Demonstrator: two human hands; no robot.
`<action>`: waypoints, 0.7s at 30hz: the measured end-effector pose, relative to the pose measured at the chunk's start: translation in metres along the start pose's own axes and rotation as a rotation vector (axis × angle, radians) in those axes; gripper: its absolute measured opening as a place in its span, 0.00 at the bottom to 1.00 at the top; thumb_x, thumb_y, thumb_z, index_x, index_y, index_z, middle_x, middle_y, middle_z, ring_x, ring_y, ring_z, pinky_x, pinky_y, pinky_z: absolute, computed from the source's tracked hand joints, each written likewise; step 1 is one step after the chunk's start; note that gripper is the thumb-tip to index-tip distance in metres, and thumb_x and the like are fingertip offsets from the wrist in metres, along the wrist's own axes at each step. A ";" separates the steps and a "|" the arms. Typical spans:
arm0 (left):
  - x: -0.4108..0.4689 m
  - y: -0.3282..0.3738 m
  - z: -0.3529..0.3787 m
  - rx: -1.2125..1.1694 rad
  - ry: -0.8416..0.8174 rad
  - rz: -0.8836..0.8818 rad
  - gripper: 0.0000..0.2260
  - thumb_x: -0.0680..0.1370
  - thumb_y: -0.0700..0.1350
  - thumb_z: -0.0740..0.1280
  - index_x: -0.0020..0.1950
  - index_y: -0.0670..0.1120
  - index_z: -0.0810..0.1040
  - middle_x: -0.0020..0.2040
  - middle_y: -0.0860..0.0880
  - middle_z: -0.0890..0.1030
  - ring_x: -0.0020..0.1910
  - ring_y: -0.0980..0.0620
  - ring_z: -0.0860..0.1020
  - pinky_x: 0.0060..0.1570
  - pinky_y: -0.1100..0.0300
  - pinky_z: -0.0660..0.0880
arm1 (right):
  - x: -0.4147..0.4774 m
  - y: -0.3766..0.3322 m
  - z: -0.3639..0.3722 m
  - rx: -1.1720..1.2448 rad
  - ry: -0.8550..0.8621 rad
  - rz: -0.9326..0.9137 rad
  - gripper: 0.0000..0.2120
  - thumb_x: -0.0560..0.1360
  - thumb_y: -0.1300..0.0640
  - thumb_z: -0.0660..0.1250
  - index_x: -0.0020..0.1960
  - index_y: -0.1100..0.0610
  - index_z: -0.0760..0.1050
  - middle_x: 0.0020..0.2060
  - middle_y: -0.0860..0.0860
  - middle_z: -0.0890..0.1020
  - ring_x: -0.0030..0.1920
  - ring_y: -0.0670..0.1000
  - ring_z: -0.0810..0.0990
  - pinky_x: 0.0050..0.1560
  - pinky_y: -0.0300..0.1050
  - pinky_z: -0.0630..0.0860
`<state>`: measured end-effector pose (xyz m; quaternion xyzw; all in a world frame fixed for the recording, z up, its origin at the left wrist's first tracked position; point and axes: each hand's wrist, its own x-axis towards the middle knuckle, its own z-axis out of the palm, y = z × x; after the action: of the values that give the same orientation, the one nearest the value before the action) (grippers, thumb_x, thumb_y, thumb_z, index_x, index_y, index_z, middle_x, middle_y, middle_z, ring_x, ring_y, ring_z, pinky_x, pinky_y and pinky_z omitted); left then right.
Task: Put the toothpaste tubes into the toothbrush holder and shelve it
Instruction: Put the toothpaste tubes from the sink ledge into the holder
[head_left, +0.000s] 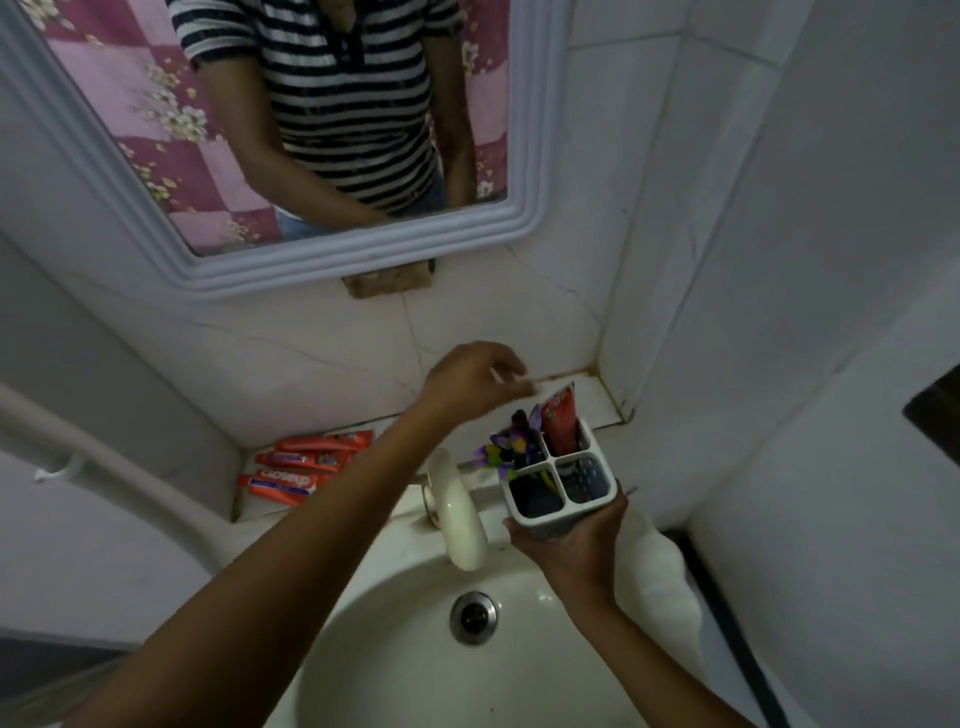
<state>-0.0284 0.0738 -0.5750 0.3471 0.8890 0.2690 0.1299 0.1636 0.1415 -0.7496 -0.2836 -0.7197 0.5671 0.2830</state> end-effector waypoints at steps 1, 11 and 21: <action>-0.001 -0.019 -0.004 -0.019 0.038 -0.063 0.15 0.71 0.60 0.72 0.51 0.53 0.83 0.46 0.56 0.83 0.44 0.55 0.81 0.42 0.60 0.77 | 0.000 -0.001 0.000 0.001 0.007 0.002 0.61 0.49 0.38 0.86 0.73 0.54 0.59 0.69 0.56 0.72 0.67 0.52 0.78 0.65 0.44 0.79; -0.010 -0.137 0.034 0.598 -0.092 -0.216 0.17 0.77 0.49 0.64 0.66 0.52 0.75 0.65 0.46 0.77 0.64 0.45 0.75 0.58 0.52 0.72 | 0.000 0.003 0.002 0.010 0.018 0.013 0.62 0.52 0.31 0.84 0.73 0.55 0.58 0.70 0.57 0.72 0.67 0.52 0.78 0.65 0.45 0.80; -0.001 -0.116 0.025 0.322 -0.142 -0.263 0.21 0.69 0.49 0.74 0.59 0.44 0.76 0.56 0.42 0.80 0.56 0.42 0.79 0.51 0.55 0.74 | 0.001 -0.002 0.002 0.033 0.003 0.022 0.63 0.50 0.35 0.85 0.73 0.59 0.58 0.69 0.57 0.71 0.66 0.39 0.76 0.61 0.26 0.73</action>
<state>-0.0800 0.0118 -0.6616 0.2625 0.9467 0.0790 0.1691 0.1615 0.1402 -0.7485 -0.2876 -0.7066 0.5815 0.2826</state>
